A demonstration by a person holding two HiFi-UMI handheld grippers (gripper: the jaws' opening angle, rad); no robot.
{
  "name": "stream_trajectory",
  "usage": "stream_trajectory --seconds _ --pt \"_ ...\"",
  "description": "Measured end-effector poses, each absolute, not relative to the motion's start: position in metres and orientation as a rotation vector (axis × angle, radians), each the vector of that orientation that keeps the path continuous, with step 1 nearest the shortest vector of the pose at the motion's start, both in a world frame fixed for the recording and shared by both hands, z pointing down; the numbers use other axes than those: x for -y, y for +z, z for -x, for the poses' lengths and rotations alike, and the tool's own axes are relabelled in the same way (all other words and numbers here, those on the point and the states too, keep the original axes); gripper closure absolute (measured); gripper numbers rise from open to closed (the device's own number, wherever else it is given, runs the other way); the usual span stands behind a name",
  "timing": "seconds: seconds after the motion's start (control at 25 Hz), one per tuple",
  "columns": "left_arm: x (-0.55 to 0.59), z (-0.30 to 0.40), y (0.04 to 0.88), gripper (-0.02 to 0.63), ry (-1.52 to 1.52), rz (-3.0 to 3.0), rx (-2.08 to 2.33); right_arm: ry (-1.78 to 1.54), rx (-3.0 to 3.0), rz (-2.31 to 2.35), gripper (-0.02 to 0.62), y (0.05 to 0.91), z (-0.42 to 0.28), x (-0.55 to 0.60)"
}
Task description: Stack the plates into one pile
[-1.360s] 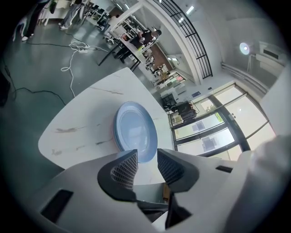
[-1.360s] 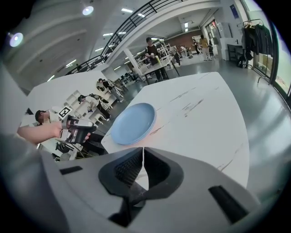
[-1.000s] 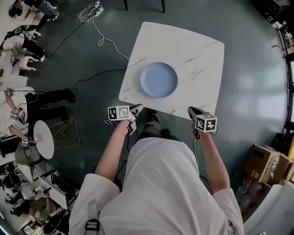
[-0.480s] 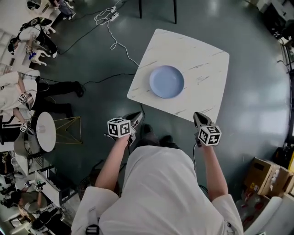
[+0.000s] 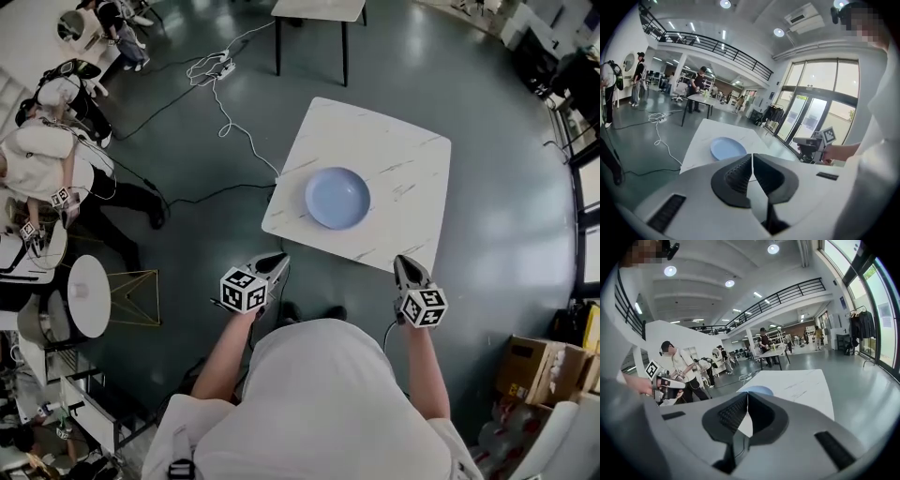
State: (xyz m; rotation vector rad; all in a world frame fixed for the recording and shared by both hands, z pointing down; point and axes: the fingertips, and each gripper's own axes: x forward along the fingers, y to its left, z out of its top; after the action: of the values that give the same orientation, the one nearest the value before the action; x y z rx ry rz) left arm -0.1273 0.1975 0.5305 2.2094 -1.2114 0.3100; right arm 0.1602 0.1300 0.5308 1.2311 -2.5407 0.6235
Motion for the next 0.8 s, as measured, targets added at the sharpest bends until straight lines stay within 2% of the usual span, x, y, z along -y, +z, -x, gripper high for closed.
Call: stream_trajectory --seconds 0.8 --pt "-0.177 0.144 0.521 0.584 0.232 -2.22 1.238 0.611 2.508 -1.256 0.569 0.517 -0.148 -0.14"
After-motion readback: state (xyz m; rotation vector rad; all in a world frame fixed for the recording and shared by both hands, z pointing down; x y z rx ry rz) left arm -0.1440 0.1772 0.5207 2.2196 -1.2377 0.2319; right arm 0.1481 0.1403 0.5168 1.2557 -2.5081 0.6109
